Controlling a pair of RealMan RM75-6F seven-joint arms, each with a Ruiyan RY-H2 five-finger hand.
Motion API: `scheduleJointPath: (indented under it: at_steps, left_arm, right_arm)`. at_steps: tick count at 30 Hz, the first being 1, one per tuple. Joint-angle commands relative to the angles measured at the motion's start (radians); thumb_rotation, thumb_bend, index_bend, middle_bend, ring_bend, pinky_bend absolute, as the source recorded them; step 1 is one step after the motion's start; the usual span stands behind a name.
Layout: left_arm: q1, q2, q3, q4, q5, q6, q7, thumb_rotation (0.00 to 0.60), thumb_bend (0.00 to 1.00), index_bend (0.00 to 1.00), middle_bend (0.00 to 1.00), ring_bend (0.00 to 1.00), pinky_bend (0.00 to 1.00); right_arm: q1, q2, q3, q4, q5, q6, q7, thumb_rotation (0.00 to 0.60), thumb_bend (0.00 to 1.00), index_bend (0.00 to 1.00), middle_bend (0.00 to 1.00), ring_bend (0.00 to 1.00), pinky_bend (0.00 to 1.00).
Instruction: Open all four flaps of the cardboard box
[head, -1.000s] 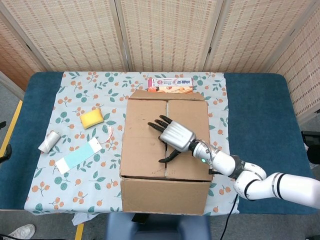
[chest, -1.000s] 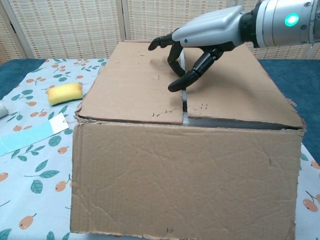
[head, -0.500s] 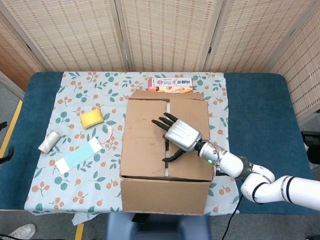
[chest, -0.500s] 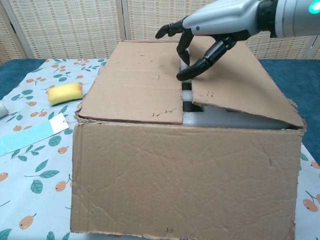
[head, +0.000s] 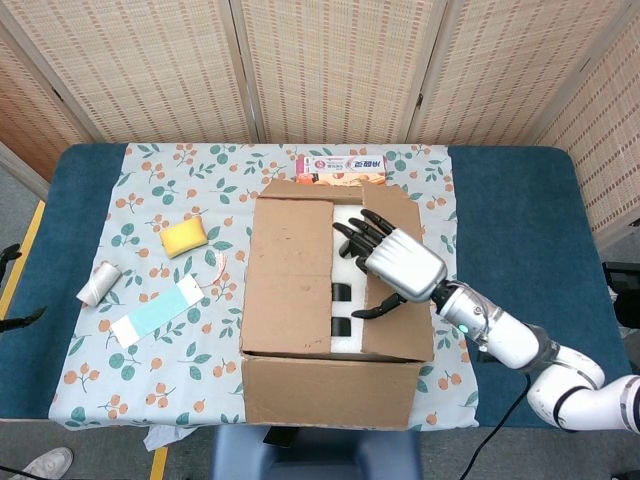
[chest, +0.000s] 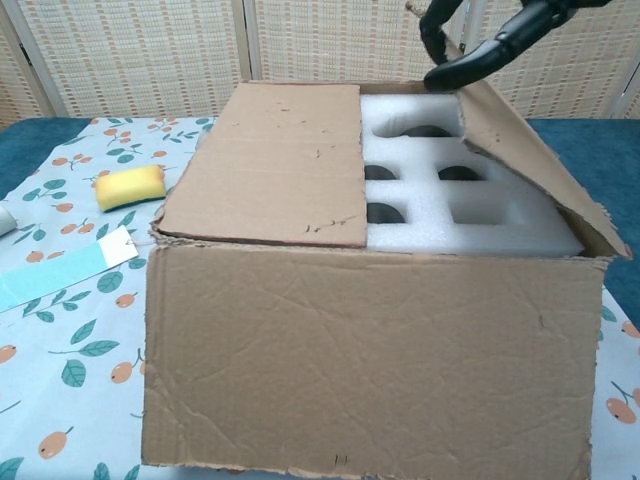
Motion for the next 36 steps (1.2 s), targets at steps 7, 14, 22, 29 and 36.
scheduleJointPath:
  at_steps: [7, 14, 22, 29, 36]
  left_arm:
    - [-0.002, -0.008, -0.005, -0.039, -0.024, 0.005, 0.098, 0.6, 0.23, 0.0, 0.2, 0.1, 0.0]
    - [-0.006, -0.02, -0.019, -0.05, -0.068, -0.009, 0.164, 0.6, 0.23, 0.0, 0.2, 0.1, 0.0]
    - [-0.017, -0.04, -0.029, -0.051, -0.101, -0.026, 0.224, 0.6, 0.23, 0.0, 0.2, 0.1, 0.0]
    - [-0.018, -0.032, -0.05, -0.073, -0.102, -0.003, 0.219, 0.6, 0.19, 0.0, 0.17, 0.07, 0.0]
    - [-0.074, 0.038, -0.027, -0.117, 0.093, 0.045, 0.175, 0.6, 0.2, 0.16, 0.13, 0.04, 0.0]
  right_arm:
    - [-0.16, 0.113, -0.03, 0.002, -0.177, 0.24, 0.142, 0.128, 0.16, 0.6, 0.0, 0.0, 0.0]
    - [-0.252, 0.13, -0.054, 0.102, -0.246, 0.368, 0.263, 0.126, 0.16, 0.61, 0.0, 0.0, 0.0]
    - [-0.361, 0.087, -0.092, 0.235, -0.304, 0.502, 0.314, 0.126, 0.16, 0.6, 0.0, 0.0, 0.0]
    - [-0.433, 0.009, -0.129, 0.362, -0.302, 0.54, 0.398, 0.125, 0.16, 0.6, 0.0, 0.0, 0.0]
    - [-0.504, -0.118, -0.125, 0.49, -0.288, 0.64, 0.474, 0.124, 0.16, 0.55, 0.0, 0.0, 0.0]
